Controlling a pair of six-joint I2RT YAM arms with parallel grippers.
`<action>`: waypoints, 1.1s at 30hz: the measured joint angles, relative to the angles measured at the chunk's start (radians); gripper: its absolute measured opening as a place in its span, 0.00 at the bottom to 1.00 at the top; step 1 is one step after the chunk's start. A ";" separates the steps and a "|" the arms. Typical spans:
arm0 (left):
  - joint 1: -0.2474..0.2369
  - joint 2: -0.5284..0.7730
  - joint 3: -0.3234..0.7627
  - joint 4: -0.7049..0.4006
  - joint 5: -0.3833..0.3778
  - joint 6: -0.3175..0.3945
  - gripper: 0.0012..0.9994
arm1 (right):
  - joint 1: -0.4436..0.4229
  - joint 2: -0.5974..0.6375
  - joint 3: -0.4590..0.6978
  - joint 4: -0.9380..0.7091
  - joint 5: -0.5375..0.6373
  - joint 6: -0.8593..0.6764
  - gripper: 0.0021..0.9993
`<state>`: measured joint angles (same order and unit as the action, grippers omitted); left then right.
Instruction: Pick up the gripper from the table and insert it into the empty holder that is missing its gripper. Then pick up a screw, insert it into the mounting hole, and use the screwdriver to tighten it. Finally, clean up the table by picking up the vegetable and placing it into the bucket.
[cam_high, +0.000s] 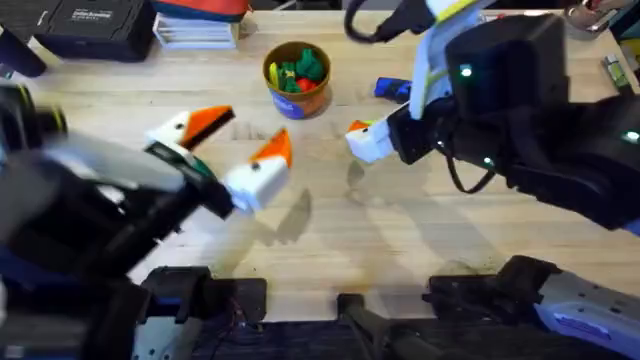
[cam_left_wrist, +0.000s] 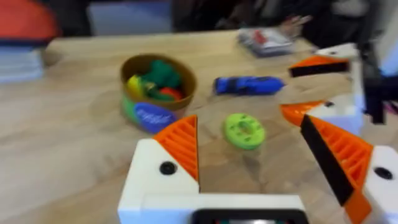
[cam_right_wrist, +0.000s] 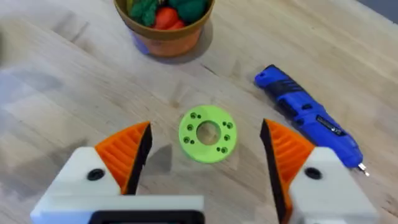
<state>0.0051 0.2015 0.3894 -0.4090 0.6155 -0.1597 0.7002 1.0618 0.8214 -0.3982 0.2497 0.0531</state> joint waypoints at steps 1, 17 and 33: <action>0.000 0.048 0.045 -0.049 -0.041 0.012 0.99 | 0.000 0.010 0.000 0.000 0.000 0.001 0.99; 0.000 0.883 0.532 -0.604 -0.468 -0.045 0.99 | 0.000 0.094 0.000 0.002 0.000 0.004 0.99; 0.079 1.223 0.532 -0.566 -0.695 -0.471 0.99 | 0.000 0.094 0.000 0.002 0.000 0.004 0.99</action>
<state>0.0841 1.4243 0.9211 -0.9746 -0.0799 -0.6304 0.7002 1.1553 0.8213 -0.3965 0.2497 0.0566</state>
